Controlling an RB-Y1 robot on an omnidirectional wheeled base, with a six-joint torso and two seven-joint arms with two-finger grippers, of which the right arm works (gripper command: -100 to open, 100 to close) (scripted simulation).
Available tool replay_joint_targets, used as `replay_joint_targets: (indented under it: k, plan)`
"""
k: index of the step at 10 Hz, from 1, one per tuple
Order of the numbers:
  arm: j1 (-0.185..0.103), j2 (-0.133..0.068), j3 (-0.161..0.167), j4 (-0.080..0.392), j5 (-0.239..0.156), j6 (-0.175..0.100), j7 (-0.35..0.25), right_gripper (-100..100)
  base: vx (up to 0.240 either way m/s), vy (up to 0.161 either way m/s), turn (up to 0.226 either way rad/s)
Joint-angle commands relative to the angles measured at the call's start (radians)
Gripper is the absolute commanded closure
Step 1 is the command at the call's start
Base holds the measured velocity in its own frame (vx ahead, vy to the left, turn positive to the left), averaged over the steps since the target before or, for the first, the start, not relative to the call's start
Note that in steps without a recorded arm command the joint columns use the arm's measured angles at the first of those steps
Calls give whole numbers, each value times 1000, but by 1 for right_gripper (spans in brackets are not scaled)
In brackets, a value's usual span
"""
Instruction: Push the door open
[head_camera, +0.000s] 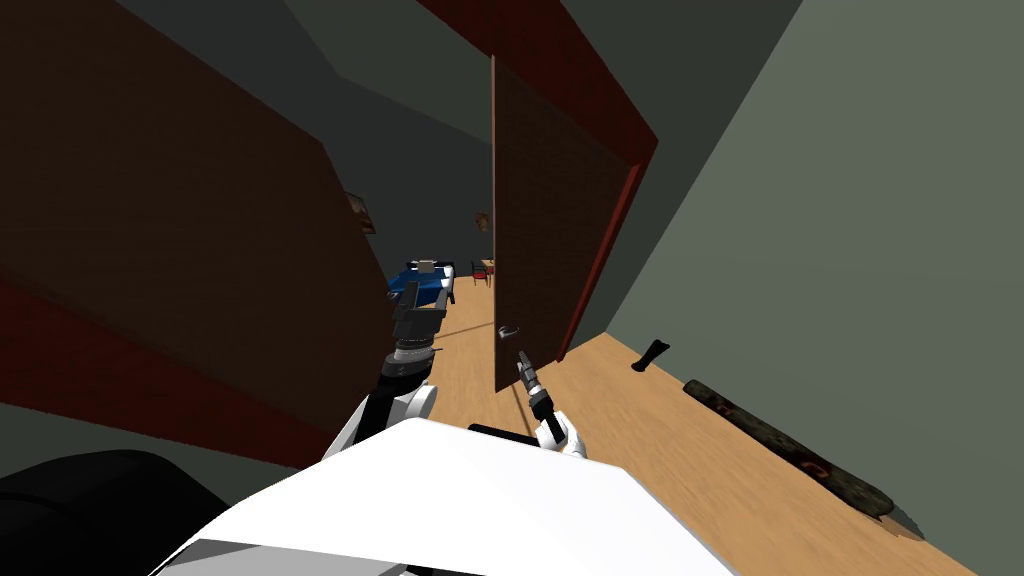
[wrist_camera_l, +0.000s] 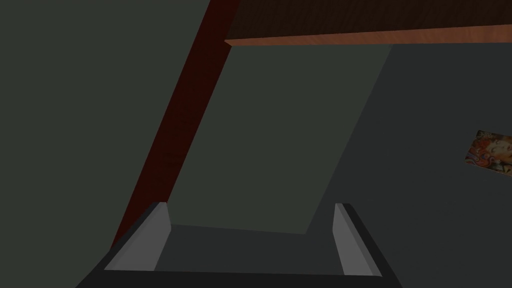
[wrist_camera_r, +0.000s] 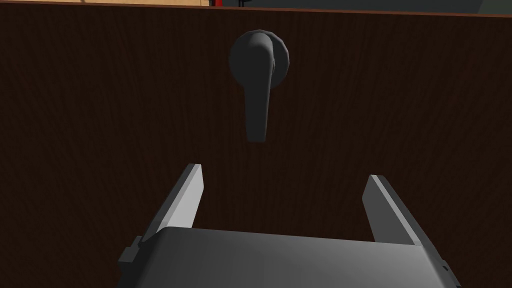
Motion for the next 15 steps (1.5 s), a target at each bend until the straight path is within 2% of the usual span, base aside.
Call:
replay_joint_targets:
  k: [1,3,4,7,9,12,13,14,15]
  plan:
    - [-10,0,10,33,4,-9,-3,-100,161,-28,7]
    - [-18,2,15,55,5,-15,-4,-100,91,-21,1]
    - [-13,1,14,40,5,-9,-4,-100,39,-6,1]
    - [-18,-2,5,49,2,-5,2,-100,136,85,31]
    - [-20,2,1,54,-1,-3,6,-100,186,87,35]
    - [-24,19,-8,62,-4,2,13,-100,175,98,30]
    - [-26,16,-7,65,-4,-1,12,-100,82,43,4]
    - [-26,16,-7,65,-4,-1,12,100,-11,-5,-5]
    - [-26,16,-7,65,-4,-1,12,100,-26,-16,10]
